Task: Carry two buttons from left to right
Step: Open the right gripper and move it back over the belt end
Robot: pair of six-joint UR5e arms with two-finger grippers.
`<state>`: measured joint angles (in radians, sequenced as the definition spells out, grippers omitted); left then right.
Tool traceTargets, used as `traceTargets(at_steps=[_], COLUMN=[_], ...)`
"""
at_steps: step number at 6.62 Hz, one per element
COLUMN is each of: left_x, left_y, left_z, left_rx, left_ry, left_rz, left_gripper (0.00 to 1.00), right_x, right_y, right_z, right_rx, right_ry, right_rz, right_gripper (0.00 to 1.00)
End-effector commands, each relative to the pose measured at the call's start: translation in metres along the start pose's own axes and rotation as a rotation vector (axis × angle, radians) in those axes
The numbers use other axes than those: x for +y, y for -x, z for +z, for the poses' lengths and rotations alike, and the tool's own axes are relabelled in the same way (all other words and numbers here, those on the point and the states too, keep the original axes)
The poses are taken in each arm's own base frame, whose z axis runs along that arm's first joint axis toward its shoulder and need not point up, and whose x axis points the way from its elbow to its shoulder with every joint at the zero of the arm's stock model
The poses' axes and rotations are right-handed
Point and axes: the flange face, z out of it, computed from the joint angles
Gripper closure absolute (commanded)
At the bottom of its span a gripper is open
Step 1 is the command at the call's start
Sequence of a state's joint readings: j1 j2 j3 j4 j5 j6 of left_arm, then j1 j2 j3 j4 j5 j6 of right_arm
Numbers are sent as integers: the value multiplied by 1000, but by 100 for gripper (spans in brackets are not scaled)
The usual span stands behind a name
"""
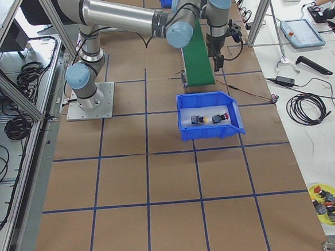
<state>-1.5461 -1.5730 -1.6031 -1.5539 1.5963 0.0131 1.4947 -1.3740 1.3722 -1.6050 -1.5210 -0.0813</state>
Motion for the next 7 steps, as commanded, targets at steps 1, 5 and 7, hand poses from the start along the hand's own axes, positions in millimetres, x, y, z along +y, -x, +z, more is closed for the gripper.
traceTargets(at_steps=[1,5,7], left_x=[0,0,0], left_y=[0,0,0], left_z=[0,0,-1], left_rx=[-1,-1,-1], left_ry=[1,-1,-2], left_rz=[1,1,-1], left_gripper=[0,0,0], right_x=[73,154,194], right_y=[132,99,62], right_z=[10,-11,-1], right_rx=[3,32,21], right_ry=[36,12,1], right_rz=[-52,30,66], right_gripper=[0,0,0])
